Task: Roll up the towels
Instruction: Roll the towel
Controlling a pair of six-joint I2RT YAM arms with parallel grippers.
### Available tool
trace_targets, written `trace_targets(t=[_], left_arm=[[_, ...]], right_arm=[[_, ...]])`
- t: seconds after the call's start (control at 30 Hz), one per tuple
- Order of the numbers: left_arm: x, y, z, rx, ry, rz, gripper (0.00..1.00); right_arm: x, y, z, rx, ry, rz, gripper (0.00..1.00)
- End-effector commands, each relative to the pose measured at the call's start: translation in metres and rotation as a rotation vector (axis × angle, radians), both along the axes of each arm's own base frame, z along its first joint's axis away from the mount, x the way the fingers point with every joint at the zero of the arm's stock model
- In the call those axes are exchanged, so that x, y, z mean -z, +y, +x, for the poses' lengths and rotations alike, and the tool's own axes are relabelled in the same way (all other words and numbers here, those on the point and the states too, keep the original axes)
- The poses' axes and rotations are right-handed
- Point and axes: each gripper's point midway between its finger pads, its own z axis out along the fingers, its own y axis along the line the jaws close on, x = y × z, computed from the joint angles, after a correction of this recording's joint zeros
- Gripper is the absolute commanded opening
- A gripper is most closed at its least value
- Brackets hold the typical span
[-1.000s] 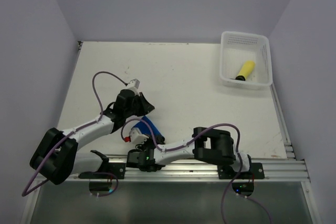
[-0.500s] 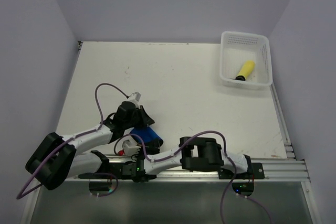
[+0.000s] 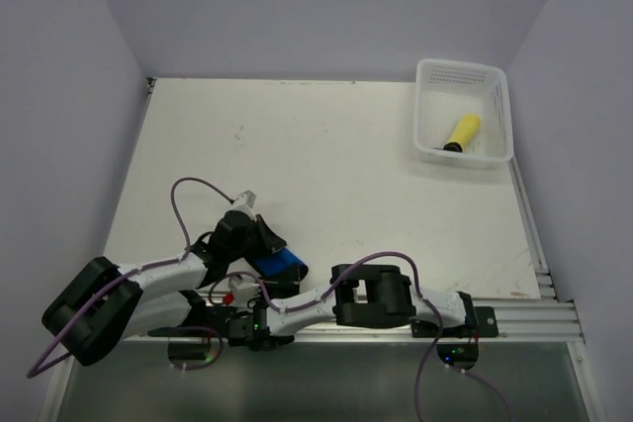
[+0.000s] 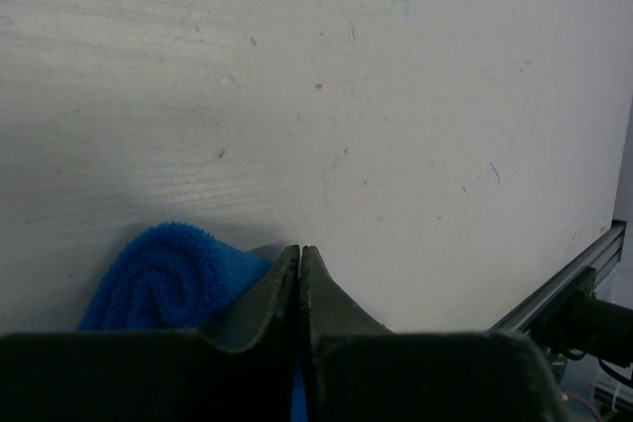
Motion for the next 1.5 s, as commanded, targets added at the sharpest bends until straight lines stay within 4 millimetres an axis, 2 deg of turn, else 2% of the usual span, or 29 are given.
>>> trace_targets(t=[0.0,0.07,0.13,0.23,0.33,0.37,0.53,0.6,0.67,0.7,0.73,0.8,0.83,0.9,0.93,0.97,1.03,1.13,1.23,1.3,1.47], left_arm=[[0.025,0.014,-0.016,-0.048,0.051,0.029,0.07],[0.03,0.017,-0.017,-0.061,0.06,0.047,0.07],[0.033,0.019,-0.017,-0.064,0.058,0.052,0.07],[0.036,0.018,-0.02,-0.06,0.067,0.042,0.07],[0.036,0.017,-0.021,-0.065,0.067,0.027,0.07],[0.038,0.018,-0.022,-0.066,0.073,0.03,0.07],[0.041,0.021,-0.02,-0.067,0.07,0.056,0.07],[0.041,0.021,-0.021,-0.066,0.069,0.058,0.06],[0.041,0.021,-0.02,-0.064,0.065,0.058,0.06],[0.041,0.021,-0.02,-0.063,0.064,0.062,0.06],[0.042,0.022,-0.02,-0.065,0.064,0.064,0.06],[0.043,0.023,-0.021,-0.066,0.065,0.07,0.06],[0.044,0.024,-0.022,-0.066,0.068,0.071,0.06],[0.046,0.025,-0.024,-0.065,0.071,0.073,0.06],[0.046,0.025,-0.024,-0.063,0.07,0.072,0.06],[0.046,0.025,-0.024,-0.063,0.071,0.073,0.06],[0.047,0.026,-0.026,-0.061,0.072,0.071,0.06],[0.047,0.025,-0.026,-0.058,0.072,0.069,0.05],[0.048,0.026,-0.028,-0.055,0.075,0.071,0.05],[0.05,0.027,-0.03,-0.055,0.078,0.073,0.04],[0.052,0.029,-0.033,-0.052,0.084,0.074,0.03]], right_arm=[[0.025,0.007,-0.009,0.041,0.13,0.105,0.06],[0.02,0.007,-0.011,0.04,0.146,0.132,0.17],[0.011,0.006,-0.013,0.038,0.172,0.185,0.33],[-0.002,0.007,-0.017,0.039,0.216,0.26,0.42],[-0.009,0.008,-0.021,0.053,0.259,0.331,0.46],[-0.02,0.011,-0.023,0.057,0.276,0.388,0.47],[-0.036,0.014,-0.031,0.062,0.352,0.535,0.49],[-0.048,0.015,-0.036,0.057,0.403,0.597,0.5],[-0.048,0.011,-0.039,0.063,0.444,0.648,0.5],[-0.061,0.012,-0.043,0.052,0.493,0.706,0.5],[-0.057,0.007,-0.044,0.05,0.516,0.735,0.51],[-0.062,0.004,-0.044,0.07,0.598,0.818,0.51],[-0.072,-0.002,-0.035,0.095,0.628,0.91,0.5],[-0.077,-0.009,-0.024,0.132,0.677,0.999,0.5],[-0.079,-0.01,-0.028,0.123,0.767,1.064,0.5],[-0.079,-0.015,-0.01,0.182,0.781,1.13,0.5],[-0.077,-0.015,0.001,0.209,0.886,1.22,0.5],[-0.075,-0.005,0.004,0.219,0.991,1.286,0.5],[-0.063,0.007,-0.001,0.249,1.109,1.318,0.51],[-0.048,0.008,-0.001,0.308,1.153,1.316,0.5],[-0.027,0.007,0.0,0.344,1.171,1.297,0.48]])
